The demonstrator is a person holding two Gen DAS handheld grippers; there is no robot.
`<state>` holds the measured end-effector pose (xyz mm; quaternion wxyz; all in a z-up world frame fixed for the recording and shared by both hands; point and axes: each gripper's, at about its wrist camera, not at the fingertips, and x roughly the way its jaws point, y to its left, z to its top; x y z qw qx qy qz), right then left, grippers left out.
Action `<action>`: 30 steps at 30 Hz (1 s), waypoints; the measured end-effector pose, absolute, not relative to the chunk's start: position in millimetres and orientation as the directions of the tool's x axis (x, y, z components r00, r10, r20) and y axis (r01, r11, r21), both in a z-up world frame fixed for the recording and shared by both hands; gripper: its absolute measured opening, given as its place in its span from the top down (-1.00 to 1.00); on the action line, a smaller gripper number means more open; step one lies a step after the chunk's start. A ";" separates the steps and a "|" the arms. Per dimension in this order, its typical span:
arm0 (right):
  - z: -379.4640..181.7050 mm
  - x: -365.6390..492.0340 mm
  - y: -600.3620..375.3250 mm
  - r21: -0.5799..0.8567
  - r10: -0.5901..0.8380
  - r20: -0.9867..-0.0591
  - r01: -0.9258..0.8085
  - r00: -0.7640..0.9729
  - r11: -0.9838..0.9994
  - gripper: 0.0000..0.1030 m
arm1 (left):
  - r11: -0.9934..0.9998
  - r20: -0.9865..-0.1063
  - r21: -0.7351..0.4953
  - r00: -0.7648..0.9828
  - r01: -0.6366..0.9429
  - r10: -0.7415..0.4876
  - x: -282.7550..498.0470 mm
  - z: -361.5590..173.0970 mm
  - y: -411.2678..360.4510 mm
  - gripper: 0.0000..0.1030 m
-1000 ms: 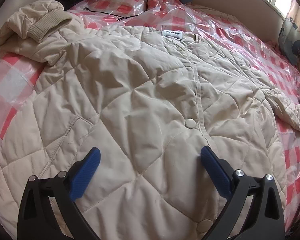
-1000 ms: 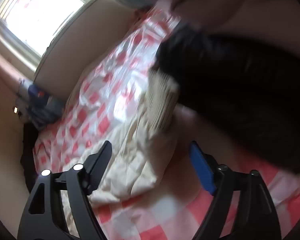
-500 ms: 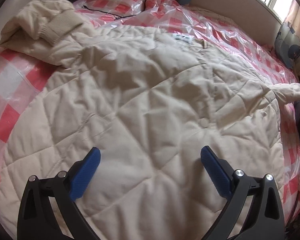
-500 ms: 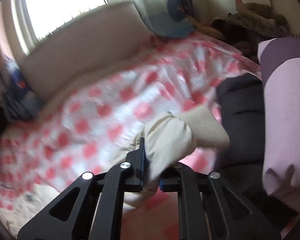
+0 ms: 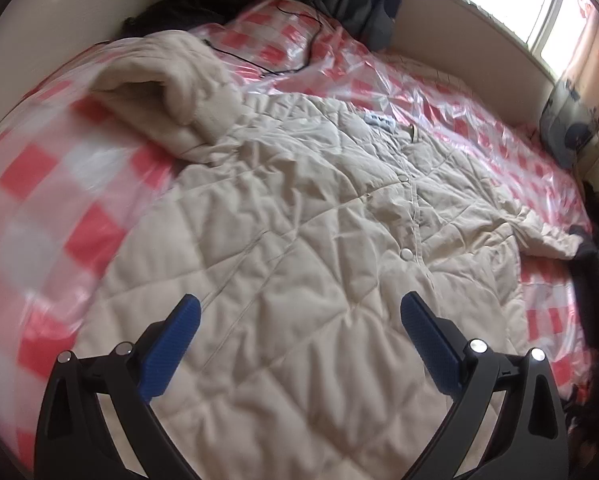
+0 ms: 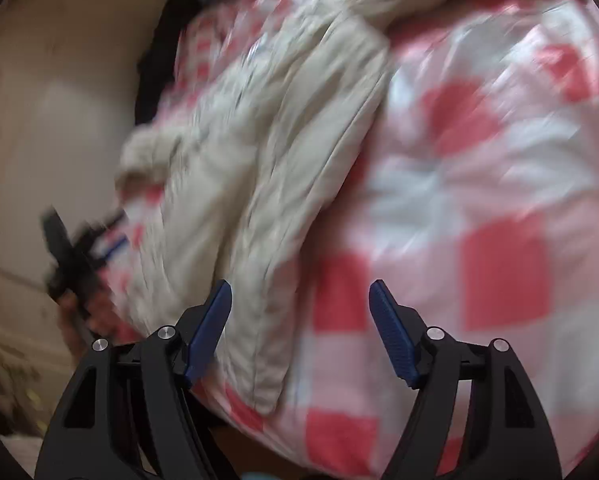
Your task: Fold large clothes
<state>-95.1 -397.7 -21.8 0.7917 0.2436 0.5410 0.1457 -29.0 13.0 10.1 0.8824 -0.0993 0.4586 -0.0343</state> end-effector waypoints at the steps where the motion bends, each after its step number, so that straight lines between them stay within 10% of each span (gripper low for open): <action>1: -26.6 -96.3 -381.6 0.552 0.515 -0.779 0.003 0.357 0.834 -0.33 | 0.977 -0.802 -0.209 0.578 -0.038 -0.150 -40.9 14.0 21.1 -0.86; 3: -30.5 -92.7 -357.7 0.531 0.515 -0.786 -0.052 0.342 0.846 -0.31 | 0.979 -0.805 -0.197 0.578 -0.049 -0.133 -67.0 20.7 38.5 -0.86; 5: -33.6 -86.0 -334.9 0.485 0.494 -0.795 -0.121 0.351 0.866 0.61 | 0.984 -0.814 -0.164 0.573 -0.072 -0.093 -91.2 23.5 59.8 -0.86; 6: -34.5 -82.4 -328.7 0.461 0.473 -0.806 -0.125 0.355 0.879 0.74 | 0.985 -0.820 -0.148 0.568 -0.090 -0.072 -101.5 23.8 71.2 -0.86; 10: 8.8 -92.5 -337.5 0.552 0.554 -0.707 -0.146 0.439 0.821 0.83 | 0.977 -0.840 -0.122 0.543 -0.173 -0.008 -139.0 25.0 122.4 -0.86; 16: 94.7 -148.4 -413.4 0.615 0.558 -0.591 -0.121 0.583 0.779 0.84 | 0.960 -0.876 -0.141 0.482 -0.242 -0.007 -177.1 10.9 177.3 -0.86; 22: 21.9 -194.5 -486.9 0.484 0.383 -0.801 0.121 0.461 0.867 0.81 | 0.966 -0.902 -0.149 0.430 -0.213 -0.044 -175.5 -14.3 170.7 -0.86; 27: 5.1 -223.3 -508.4 0.365 0.237 -0.876 0.256 0.421 0.895 0.51 | 0.977 -0.895 -0.138 0.443 -0.164 -0.052 -162.7 -6.7 146.5 -0.86; 30: 57.3 -233.9 -496.0 0.181 -0.002 -0.851 0.296 0.525 0.938 -0.13 | 0.991 -0.875 -0.055 0.484 -0.118 0.009 -148.1 6.9 129.3 -0.86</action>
